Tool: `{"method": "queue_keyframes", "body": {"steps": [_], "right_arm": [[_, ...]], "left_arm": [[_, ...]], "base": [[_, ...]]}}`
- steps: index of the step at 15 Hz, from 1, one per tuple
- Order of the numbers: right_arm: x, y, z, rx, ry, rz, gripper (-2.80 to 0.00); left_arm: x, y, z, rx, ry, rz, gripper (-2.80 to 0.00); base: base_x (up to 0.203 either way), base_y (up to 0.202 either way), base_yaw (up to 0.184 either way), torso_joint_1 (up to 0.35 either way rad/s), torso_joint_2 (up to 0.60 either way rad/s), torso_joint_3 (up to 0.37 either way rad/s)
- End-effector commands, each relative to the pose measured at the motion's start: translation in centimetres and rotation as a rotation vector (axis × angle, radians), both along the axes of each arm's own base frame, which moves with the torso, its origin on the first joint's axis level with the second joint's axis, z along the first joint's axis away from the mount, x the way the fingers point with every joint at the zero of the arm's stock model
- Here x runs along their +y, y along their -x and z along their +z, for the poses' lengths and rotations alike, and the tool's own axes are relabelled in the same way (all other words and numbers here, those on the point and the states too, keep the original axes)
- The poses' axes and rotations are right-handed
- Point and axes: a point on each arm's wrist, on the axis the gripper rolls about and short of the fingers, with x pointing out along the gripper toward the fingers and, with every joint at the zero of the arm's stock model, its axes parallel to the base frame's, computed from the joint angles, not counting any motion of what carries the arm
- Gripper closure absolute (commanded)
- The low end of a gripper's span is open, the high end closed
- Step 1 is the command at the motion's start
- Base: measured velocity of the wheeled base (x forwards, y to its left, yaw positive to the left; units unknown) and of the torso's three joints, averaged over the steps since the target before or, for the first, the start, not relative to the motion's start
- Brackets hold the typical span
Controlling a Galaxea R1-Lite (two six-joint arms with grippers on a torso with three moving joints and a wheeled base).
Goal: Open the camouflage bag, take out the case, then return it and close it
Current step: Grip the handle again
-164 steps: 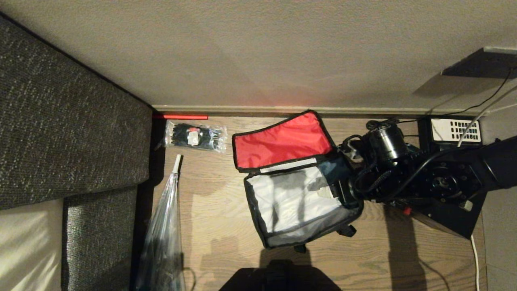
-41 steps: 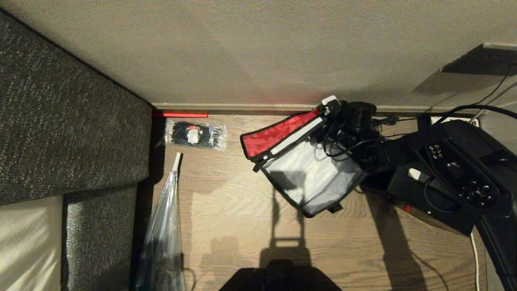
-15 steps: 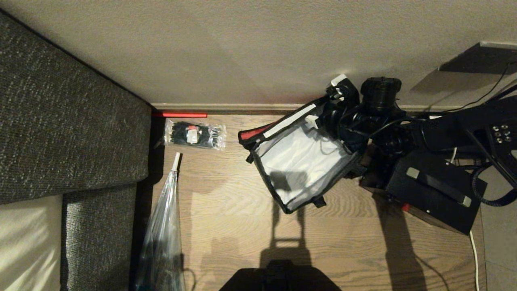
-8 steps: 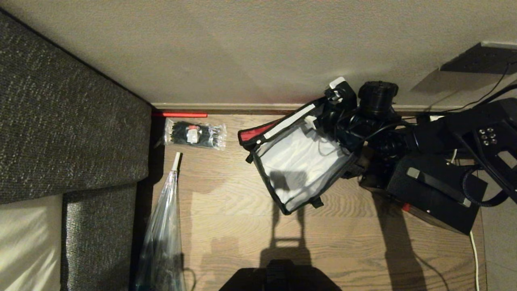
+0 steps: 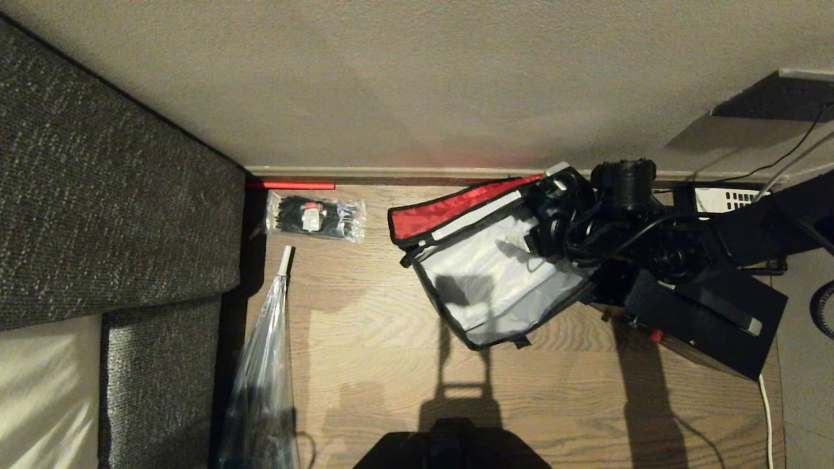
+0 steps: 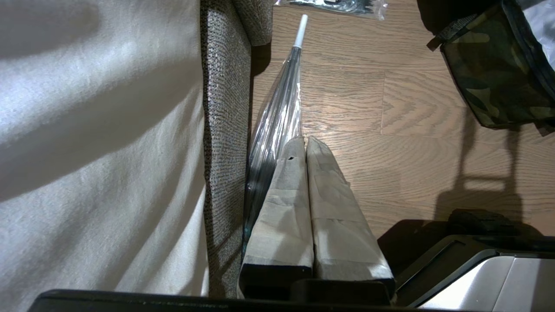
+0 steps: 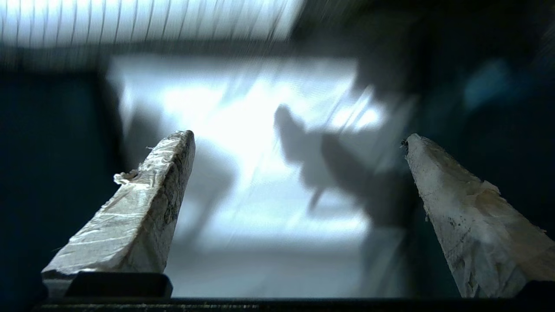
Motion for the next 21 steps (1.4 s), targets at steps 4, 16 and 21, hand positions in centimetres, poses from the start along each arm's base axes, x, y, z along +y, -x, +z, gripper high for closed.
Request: {"method": "queue_keyframes", "body": {"steps": [4, 16, 21], "right_arm": [[-2.9, 0.3, -2.6, 0.121, 0.06, -0.065, -2.8], [-3.4, 6.0, 0.1, 0.319, -0.112, -0.063, -2.8], [-2.4, 7.8, -1.7, 0.422, -0.101, -0.054, -2.8]], "left_arm": [[0.0, 0.0, -0.1, 0.001, -0.001, 0.0, 0.0], [0.0, 0.0, -0.1, 0.0, 0.0, 0.001, 0.0], [0.0, 0.0, -0.1, 0.001, -0.001, 0.001, 0.0]], "base": [[0.0, 0.0, 0.0, 0.0, 0.0, 0.0], [0.0, 0.0, 0.0, 0.0, 0.0, 0.0], [0.0, 0.0, 0.0, 0.0, 0.0, 0.0]]}}
